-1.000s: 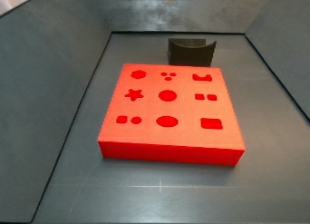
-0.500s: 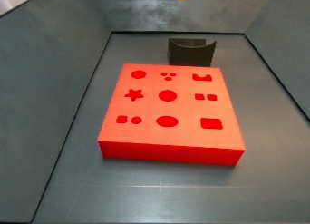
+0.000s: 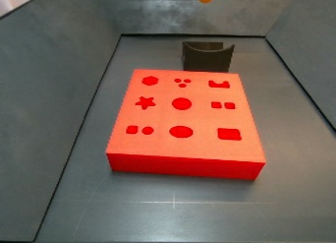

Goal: Pick up the oval object. Move up. Place the oval object on the fixture. Regrasp the oval object. Move to above the board. Insert the oval object.
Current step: Place the oval object on the fixture.

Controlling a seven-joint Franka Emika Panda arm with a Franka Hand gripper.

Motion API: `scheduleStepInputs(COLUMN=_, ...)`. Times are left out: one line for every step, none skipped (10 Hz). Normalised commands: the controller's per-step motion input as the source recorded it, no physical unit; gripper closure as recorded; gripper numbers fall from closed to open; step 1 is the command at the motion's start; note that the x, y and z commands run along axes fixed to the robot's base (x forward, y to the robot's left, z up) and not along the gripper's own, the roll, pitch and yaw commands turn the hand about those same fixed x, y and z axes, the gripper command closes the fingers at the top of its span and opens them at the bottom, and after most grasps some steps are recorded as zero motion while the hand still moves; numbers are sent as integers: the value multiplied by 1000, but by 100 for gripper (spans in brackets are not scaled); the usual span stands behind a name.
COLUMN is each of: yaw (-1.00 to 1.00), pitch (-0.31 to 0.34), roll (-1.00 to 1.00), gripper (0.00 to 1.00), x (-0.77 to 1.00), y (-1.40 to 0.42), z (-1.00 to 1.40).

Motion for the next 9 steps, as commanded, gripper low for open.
scheduleStepInputs(yaw=37, pitch=-19, roll=-1000, gripper=100, x=99, y=50, z=-14)
scheduleStepInputs(yaw=25, pitch=15, roll=-858, gripper=100, x=52, y=47, z=-6)
scheduleStepInputs(yaw=9, pitch=38, roll=-681, gripper=100, x=57, y=45, z=-16)
scheduleStepInputs(yaw=-10, pitch=61, roll=-505, gripper=100, x=72, y=42, z=-22)
scheduleStepInputs(yaw=-31, pitch=84, roll=-300, gripper=100, x=76, y=39, z=-13)
scheduleStepInputs(yaw=-48, pitch=83, roll=-213, gripper=100, x=72, y=35, z=-11)
scheduleStepInputs(yaw=-78, pitch=144, roll=-1000, gripper=100, x=129, y=135, z=-1000)
scheduleStepInputs(yaw=-104, pitch=142, roll=-1000, gripper=100, x=136, y=140, z=-1000)
scheduleStepInputs(yaw=-143, pitch=169, roll=-965, gripper=100, x=149, y=138, z=-1000)
